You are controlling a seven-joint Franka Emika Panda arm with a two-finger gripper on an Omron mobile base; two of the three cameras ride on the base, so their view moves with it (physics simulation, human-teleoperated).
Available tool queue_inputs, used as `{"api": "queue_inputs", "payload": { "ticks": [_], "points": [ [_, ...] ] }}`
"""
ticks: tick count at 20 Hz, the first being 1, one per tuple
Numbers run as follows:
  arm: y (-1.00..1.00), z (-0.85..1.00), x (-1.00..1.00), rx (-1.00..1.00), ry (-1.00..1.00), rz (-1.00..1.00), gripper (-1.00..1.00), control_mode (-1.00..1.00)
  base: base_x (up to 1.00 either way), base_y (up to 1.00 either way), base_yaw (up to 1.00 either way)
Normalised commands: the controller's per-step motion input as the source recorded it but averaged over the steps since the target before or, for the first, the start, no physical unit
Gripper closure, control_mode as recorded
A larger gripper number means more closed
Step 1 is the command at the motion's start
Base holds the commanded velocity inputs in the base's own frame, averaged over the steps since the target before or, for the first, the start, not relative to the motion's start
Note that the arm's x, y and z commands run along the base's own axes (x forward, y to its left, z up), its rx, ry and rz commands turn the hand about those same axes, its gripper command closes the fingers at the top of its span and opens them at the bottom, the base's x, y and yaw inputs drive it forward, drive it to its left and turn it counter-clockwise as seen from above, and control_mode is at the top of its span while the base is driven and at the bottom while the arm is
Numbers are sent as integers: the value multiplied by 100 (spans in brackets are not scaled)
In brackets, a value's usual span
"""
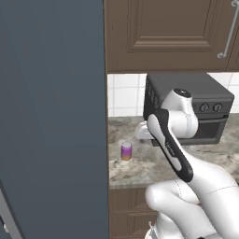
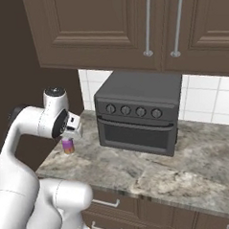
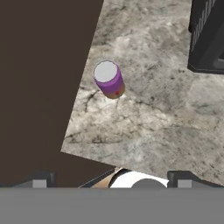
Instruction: Four empty soda cans are scattered around the kitchen. Gather all the cans and cluster them next to the stove for recycling.
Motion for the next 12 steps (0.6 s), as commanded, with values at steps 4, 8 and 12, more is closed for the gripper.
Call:
{"api": "queue_inputs", "payload": {
  "ticks": [4, 8, 12],
  "points": [
    [23, -3, 9, -1, 0, 0, -100, -100, 0, 0, 0],
    [13, -38, 37, -5, 0, 0, -100, -100, 0, 0, 0],
    [18, -27, 33, -8, 0, 0, -100, -100, 0, 0, 0]
  ]
}}
